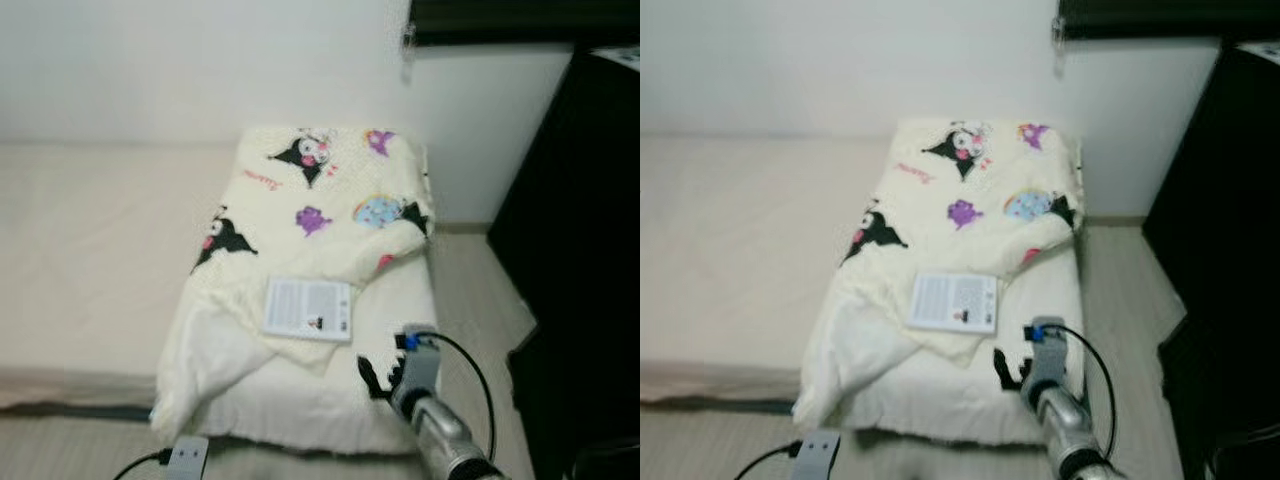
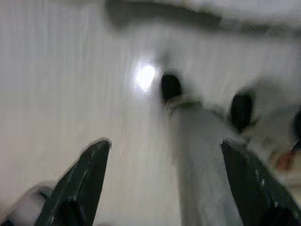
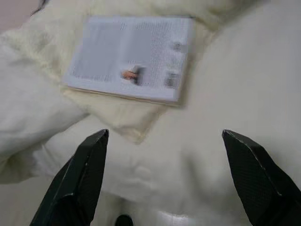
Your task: Clean up the room
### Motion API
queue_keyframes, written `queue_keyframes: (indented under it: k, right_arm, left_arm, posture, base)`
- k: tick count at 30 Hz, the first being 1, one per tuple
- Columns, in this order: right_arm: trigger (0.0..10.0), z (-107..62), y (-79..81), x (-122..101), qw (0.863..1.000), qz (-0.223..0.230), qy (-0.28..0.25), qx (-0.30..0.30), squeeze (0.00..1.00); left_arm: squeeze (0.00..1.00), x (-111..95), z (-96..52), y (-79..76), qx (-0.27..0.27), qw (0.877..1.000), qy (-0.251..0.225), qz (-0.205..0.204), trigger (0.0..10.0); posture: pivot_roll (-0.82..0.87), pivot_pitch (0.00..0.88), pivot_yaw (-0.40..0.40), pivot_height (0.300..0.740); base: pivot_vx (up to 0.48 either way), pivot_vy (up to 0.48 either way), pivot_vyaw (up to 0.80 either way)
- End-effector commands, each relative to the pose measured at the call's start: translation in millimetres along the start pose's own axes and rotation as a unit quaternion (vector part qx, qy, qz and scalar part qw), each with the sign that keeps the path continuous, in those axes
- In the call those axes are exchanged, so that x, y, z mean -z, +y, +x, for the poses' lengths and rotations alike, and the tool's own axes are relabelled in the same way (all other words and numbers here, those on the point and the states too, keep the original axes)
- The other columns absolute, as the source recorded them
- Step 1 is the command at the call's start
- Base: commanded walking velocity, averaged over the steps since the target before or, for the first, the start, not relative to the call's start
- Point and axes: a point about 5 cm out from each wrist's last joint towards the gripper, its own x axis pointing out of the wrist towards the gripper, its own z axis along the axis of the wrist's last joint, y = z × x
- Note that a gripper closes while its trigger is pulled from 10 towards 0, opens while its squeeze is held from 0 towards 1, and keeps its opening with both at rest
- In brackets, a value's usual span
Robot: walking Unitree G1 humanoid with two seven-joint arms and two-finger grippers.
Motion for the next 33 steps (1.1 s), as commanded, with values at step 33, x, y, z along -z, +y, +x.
queue_keyframes:
  k: [33]
  right_arm:
    - [10.0, 7.8, 2.8, -10, 0.999, 0.018, 0.006, 0.033, 0.0]
  left_arm:
    - [0.0, 7, -2.1, 8.0, -0.021, 0.999, -0.008, -0.047, 10.0]
  posture:
    - [-0.13, 0.093, -0.025, 0.74]
  base:
    - [0.0, -0.139, 0.1]
